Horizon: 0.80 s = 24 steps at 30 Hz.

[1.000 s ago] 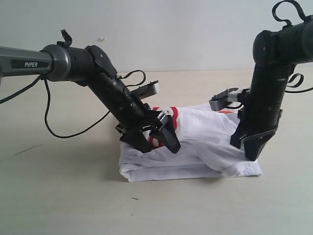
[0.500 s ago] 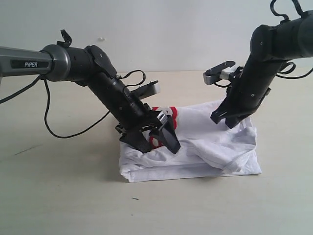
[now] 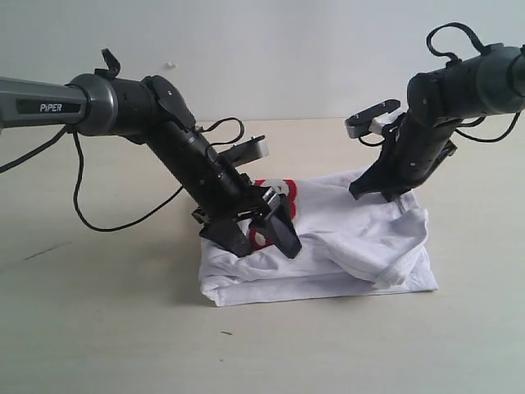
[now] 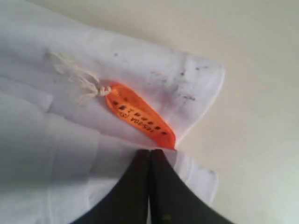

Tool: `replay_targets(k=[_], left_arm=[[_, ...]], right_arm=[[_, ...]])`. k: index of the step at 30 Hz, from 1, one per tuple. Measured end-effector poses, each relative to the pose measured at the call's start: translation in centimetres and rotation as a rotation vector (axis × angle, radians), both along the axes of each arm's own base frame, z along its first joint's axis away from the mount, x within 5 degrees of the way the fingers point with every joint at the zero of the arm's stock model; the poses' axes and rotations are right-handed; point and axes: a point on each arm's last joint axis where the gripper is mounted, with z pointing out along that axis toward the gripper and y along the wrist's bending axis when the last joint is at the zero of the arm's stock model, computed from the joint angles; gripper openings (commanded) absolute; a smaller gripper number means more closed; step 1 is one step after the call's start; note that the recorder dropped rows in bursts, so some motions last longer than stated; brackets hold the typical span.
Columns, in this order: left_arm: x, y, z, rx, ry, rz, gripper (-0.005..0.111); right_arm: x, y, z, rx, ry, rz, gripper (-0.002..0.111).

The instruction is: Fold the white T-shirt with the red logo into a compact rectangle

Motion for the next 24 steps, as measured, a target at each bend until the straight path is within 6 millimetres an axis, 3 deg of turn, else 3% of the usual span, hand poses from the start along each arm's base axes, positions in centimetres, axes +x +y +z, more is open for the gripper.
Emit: replay_targets(k=[7,11,18,24], left_arm=[[-0.1,0.9,1.0,0.078,-0.063,-0.058,0.104],[-0.1,1.1,1.4,0.092,-0.07,-0.059,0.104],[-0.1,1.2,1.3,0.098,-0.067,-0.054,0.104],[-0.1,1.4,1.2,0.111,-0.072,-0.063,0.104]], right_arm=[[-1.6,3.1,3.7,0.311,0.06,0.17,0.0],[-2.9,5.3,4.3,0.48,0.156,0.279,0.0],[-4.6,8.3,2.6,0.518,0.342,0.409,0.0],[-5.3,7.8,0.4,0.379,0.477,0.381,0.0]])
